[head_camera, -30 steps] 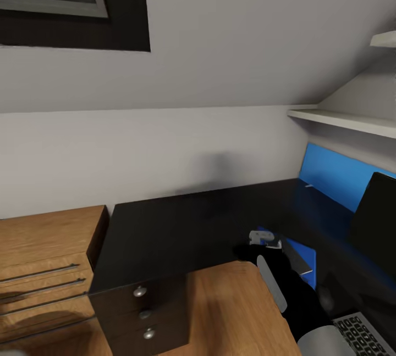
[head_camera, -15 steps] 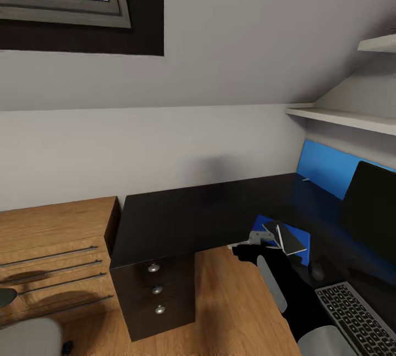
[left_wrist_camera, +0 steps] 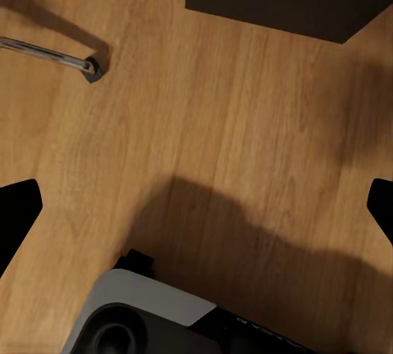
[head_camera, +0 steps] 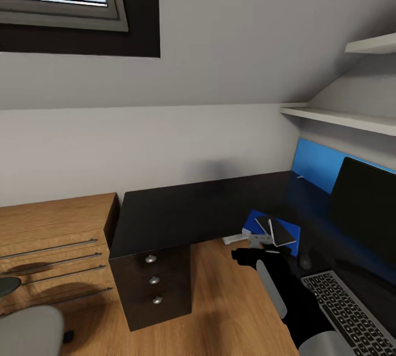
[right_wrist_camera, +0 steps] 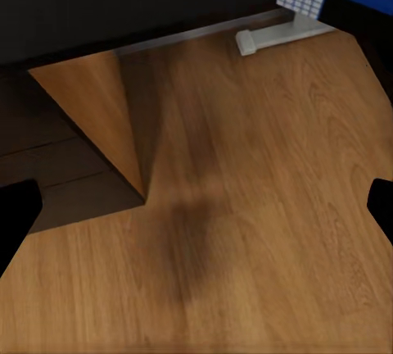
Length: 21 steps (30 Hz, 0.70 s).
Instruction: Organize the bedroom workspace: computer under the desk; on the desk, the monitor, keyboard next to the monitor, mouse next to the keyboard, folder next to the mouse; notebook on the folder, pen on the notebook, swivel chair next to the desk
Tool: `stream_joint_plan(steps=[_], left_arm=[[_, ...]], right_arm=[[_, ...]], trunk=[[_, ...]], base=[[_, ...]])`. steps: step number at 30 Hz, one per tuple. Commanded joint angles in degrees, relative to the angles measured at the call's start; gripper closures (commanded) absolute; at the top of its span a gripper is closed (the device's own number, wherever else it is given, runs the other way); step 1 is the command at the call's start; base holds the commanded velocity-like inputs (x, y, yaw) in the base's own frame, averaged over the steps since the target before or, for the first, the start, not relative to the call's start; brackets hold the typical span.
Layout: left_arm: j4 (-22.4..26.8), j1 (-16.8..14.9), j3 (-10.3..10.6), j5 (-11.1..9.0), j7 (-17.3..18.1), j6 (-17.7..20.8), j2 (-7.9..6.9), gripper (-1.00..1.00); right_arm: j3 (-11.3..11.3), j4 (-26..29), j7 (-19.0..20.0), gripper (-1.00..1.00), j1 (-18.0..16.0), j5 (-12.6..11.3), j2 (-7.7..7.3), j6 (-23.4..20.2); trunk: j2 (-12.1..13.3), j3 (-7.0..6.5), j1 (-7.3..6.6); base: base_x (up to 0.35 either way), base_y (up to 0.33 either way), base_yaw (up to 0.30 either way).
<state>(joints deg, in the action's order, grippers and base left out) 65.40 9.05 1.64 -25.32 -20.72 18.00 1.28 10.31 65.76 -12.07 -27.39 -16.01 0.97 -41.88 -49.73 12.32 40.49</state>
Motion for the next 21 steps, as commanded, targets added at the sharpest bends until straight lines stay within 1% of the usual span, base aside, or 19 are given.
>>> stream_joint_plan(steps=[1,15,21], left_arm=[[0.13,0.0,0.07,-0.54,-0.45,0.14,-0.02,-1.0],[0.02,0.0,0.03,-0.52,-0.47,0.18,-0.05,-1.0],[-0.95,0.0,0.08,-0.49,-0.47,0.18,-0.11,-1.0]], right_arm=[[0.13,0.06,-0.54,-1.0,0.0,-0.6,-0.01,-0.14],[0.32,0.0,-0.55,-1.0,0.23,-0.6,-0.05,-0.05],[0.35,-0.04,-0.55,-1.0,0.23,-0.61,-0.03,-0.05]], trunk=[[-0.06,0.07,0.01],[-0.06,0.07,0.01],[-0.06,0.07,0.01]], base=[[-0.015,-0.009,0.0],[-0.004,-0.002,0.0],[0.0,0.0,0.0]])
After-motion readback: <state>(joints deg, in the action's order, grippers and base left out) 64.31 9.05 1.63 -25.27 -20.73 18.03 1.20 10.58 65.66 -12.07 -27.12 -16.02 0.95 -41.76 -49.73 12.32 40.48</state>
